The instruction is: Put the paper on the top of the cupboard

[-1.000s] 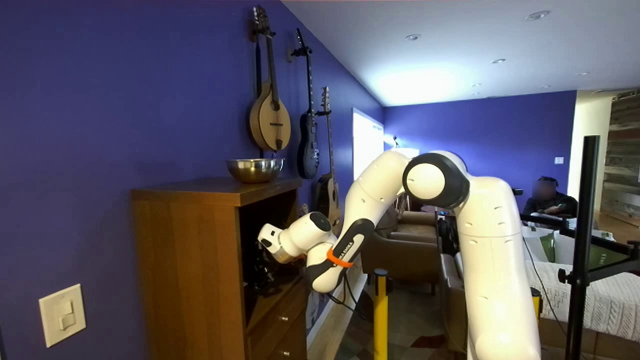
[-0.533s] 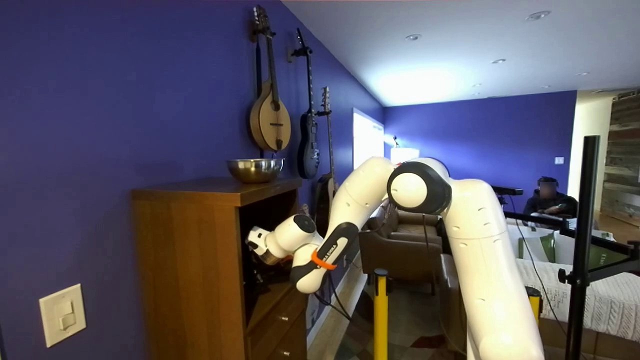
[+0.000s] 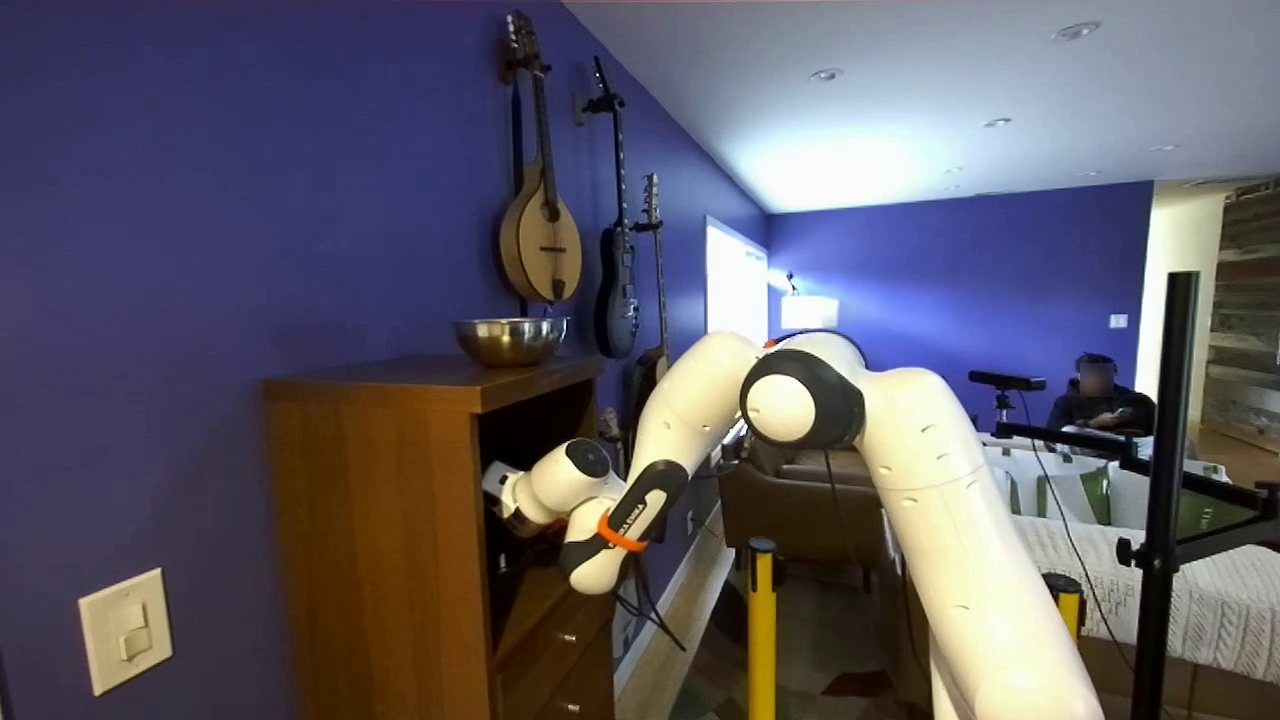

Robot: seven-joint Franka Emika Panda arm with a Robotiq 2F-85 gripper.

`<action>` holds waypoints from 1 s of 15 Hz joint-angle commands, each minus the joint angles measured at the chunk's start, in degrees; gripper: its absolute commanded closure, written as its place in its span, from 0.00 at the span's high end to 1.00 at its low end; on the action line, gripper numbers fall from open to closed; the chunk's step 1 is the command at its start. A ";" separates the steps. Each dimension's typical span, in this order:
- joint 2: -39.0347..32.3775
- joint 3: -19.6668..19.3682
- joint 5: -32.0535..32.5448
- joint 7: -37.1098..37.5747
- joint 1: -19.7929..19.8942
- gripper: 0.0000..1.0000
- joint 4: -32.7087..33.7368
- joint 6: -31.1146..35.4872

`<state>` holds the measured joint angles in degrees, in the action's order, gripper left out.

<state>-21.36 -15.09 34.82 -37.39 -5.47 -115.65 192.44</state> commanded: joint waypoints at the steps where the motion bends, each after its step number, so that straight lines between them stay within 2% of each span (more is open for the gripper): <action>1: -2.45 -2.43 -1.08 0.01 -3.01 0.13 2.19 -0.76; 4: -3.73 -3.71 -1.53 0.34 -4.53 0.09 2.77 -0.37; 8: -5.74 -6.95 -3.39 0.98 -7.67 0.16 4.30 0.29; 10: -6.66 -9.59 -4.99 1.18 -9.95 0.01 4.87 1.00; 15: -7.03 -16.89 -8.56 1.19 -15.90 0.00 3.64 4.59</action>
<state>-27.36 -27.06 28.77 -36.49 -17.38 -112.00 194.12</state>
